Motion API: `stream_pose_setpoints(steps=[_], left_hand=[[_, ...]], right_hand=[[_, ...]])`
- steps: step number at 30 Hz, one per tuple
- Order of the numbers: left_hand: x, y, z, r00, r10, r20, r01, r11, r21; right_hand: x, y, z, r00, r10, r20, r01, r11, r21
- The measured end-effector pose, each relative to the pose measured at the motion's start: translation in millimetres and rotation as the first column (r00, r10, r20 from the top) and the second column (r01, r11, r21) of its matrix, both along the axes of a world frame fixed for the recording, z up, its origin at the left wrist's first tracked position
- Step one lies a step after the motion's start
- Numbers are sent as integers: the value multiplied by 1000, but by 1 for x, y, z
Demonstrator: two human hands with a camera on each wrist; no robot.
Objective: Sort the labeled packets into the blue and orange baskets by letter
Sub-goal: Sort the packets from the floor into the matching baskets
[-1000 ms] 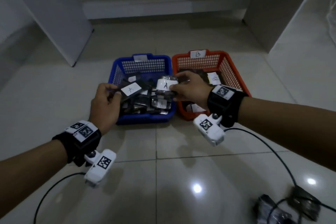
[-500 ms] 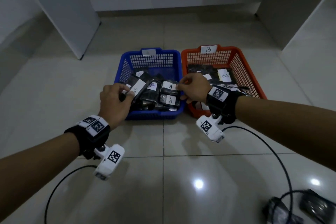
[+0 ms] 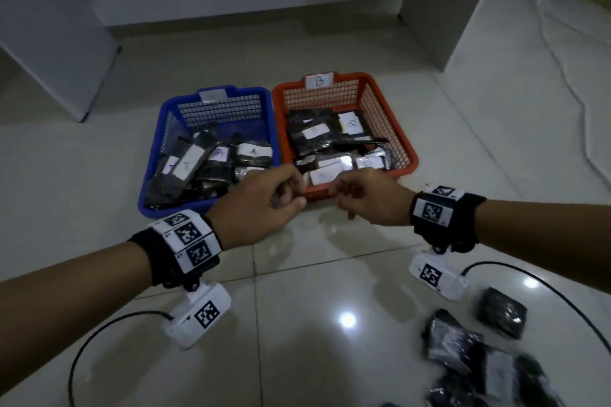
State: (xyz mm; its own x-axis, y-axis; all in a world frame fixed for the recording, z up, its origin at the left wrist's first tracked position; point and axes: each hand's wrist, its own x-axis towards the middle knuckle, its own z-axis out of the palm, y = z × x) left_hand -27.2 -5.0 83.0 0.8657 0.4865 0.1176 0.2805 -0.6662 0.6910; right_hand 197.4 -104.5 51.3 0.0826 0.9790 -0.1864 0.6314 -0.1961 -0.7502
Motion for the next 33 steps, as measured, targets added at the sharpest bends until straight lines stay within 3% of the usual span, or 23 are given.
stream_pose_setpoints(steps=[4,8,12,17,21,27,29,33], left_hand=[[56,-21,-7,963,-212,-170,201,977,-76],[110,-57,-25,824,-400,-400,384,915,-124],[141,-111,-46,710,-551,-439,527,829,-188],[152,-165,-75,577,-629,-521,726,687,-27],[157,-184,-95,535,-657,-531,807,584,90],[156,-199,-106,544,-596,-591,821,522,230],[155,-201,-109,554,-595,-582,815,531,232],[150,-196,-102,604,-638,-478,770,621,144]], right_hand=[[32,-54,-9,986,59,154,-38,990,-136],[68,-108,-18,947,92,309,6,954,-300],[93,-164,-20,916,43,398,113,926,-360],[109,-220,-35,892,106,439,131,870,-475],[110,-242,-42,906,107,409,141,836,-531],[106,-252,-47,915,42,401,175,855,-488],[108,-253,-44,928,-4,373,183,875,-447],[116,-248,-32,950,-199,239,288,854,-434]])
